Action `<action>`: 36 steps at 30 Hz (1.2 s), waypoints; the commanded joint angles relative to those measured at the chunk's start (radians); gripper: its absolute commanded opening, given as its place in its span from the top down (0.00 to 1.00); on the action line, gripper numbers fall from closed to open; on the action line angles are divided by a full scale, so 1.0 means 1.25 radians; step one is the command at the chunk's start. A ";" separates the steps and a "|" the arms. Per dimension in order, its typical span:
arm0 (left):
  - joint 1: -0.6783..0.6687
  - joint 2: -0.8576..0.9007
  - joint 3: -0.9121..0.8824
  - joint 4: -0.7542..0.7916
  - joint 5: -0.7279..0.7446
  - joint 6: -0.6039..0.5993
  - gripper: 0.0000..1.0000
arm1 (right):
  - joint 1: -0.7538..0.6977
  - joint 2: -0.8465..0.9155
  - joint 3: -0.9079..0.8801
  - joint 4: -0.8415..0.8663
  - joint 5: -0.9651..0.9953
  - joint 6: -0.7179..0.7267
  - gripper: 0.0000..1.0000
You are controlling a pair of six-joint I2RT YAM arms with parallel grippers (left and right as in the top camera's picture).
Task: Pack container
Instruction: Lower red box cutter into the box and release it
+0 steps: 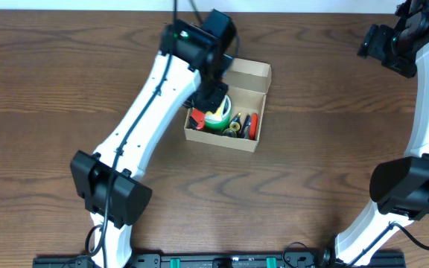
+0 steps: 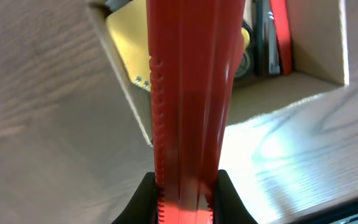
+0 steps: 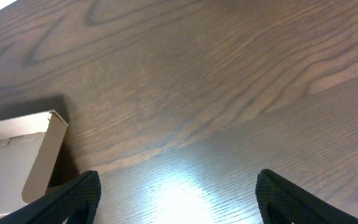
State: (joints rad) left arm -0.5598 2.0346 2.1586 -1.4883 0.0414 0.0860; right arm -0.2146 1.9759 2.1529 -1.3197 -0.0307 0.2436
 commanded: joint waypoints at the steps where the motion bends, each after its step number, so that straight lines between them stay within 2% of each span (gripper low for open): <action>1: -0.005 0.005 0.015 -0.002 -0.041 0.171 0.94 | 0.011 0.005 -0.003 -0.001 -0.004 -0.010 0.18; 14: -0.027 0.005 0.013 0.011 -0.012 0.644 0.94 | 0.011 0.005 -0.003 0.000 -0.004 -0.010 0.18; 20: -0.042 0.005 -0.012 0.034 -0.012 0.734 0.94 | 0.011 0.005 -0.003 0.000 -0.003 -0.010 0.18; 36: -0.045 0.005 -0.213 0.144 -0.012 0.863 0.94 | 0.011 0.005 -0.003 -0.001 -0.003 -0.010 0.18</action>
State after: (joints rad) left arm -0.6128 2.0350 1.9190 -1.3216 0.0193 1.1019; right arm -0.2150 1.9759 2.1529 -1.3201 -0.0307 0.2436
